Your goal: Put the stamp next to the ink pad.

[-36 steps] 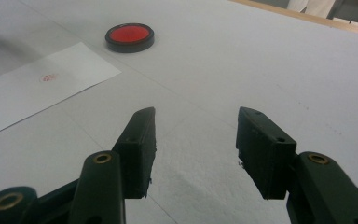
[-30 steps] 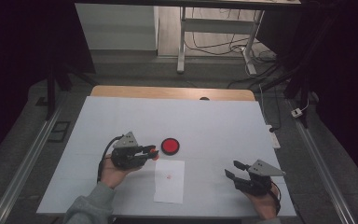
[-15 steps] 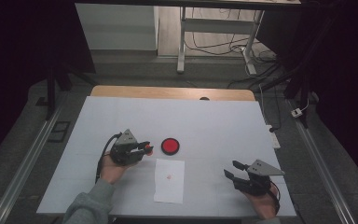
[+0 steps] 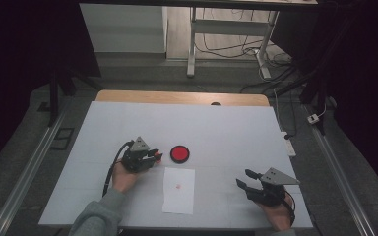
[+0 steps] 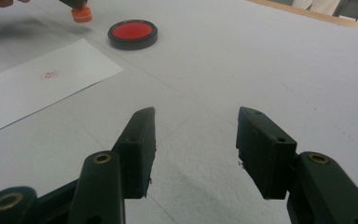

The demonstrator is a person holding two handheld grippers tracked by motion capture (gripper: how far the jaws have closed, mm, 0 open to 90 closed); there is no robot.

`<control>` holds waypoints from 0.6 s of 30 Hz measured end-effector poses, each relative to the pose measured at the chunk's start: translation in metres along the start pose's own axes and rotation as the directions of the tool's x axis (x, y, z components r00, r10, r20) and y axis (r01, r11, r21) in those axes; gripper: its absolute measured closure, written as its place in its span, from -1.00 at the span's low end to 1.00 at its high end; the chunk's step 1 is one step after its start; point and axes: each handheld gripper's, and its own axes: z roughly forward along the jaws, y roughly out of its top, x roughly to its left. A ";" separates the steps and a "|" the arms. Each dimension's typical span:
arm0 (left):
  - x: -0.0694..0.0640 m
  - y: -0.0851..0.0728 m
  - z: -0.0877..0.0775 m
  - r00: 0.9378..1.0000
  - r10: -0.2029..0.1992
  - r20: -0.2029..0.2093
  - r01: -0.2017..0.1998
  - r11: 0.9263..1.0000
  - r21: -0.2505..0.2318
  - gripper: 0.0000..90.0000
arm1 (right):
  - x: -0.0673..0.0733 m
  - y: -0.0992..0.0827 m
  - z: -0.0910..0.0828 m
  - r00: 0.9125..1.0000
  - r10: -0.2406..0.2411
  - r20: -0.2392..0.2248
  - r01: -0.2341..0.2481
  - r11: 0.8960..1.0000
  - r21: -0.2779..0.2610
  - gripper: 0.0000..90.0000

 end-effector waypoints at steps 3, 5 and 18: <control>0.000 -0.001 0.003 1.000 0.000 0.004 0.000 1.000 0.004 0.60 | 0.000 0.000 0.000 1.000 0.000 0.001 0.000 1.000 0.002 0.03; 0.000 -0.001 0.003 1.000 0.002 0.003 -0.002 1.000 0.006 0.60 | 0.001 0.000 0.000 1.000 -0.001 0.001 0.001 1.000 0.001 0.03; -0.003 -0.006 0.009 1.000 0.012 0.004 -0.012 0.999 0.039 0.58 | 0.001 0.001 0.000 1.000 0.010 -0.010 -0.011 1.000 -0.007 0.03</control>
